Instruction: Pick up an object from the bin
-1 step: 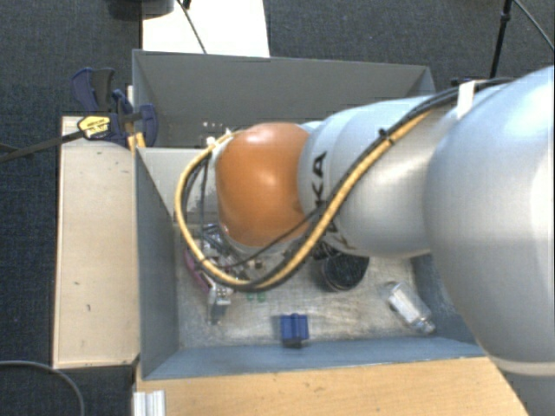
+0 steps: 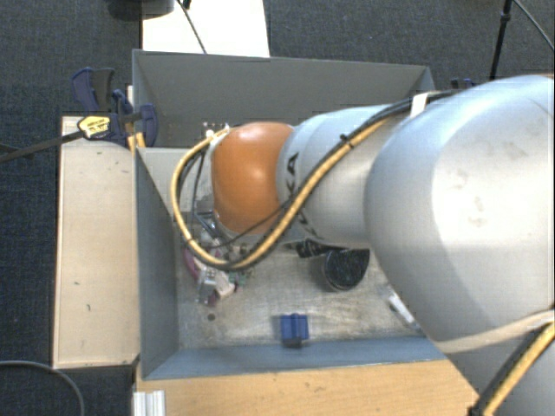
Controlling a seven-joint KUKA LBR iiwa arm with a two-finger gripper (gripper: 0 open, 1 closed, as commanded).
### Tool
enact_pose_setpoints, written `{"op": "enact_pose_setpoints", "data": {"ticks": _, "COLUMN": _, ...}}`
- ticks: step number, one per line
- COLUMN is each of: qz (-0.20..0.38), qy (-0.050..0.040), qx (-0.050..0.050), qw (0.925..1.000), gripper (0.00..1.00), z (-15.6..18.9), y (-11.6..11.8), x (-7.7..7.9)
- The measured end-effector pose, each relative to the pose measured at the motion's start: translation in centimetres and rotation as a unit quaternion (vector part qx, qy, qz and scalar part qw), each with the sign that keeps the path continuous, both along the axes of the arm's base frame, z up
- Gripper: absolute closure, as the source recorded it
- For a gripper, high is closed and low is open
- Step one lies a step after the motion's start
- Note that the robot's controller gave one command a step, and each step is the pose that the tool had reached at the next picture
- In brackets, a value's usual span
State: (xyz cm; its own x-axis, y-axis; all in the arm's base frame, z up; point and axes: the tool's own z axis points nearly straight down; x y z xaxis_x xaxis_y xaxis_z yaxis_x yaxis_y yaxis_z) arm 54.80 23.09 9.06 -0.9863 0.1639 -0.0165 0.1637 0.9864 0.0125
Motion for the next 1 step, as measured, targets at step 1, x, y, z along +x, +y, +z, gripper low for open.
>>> {"op": "enact_pose_setpoints", "data": {"ticks": 1, "qz": 0.139, "qy": -0.0174, "qx": 0.001, "qw": 0.9901, "gripper": 0.00, "z": -0.57, "y": -1.07, "x": -0.74}}
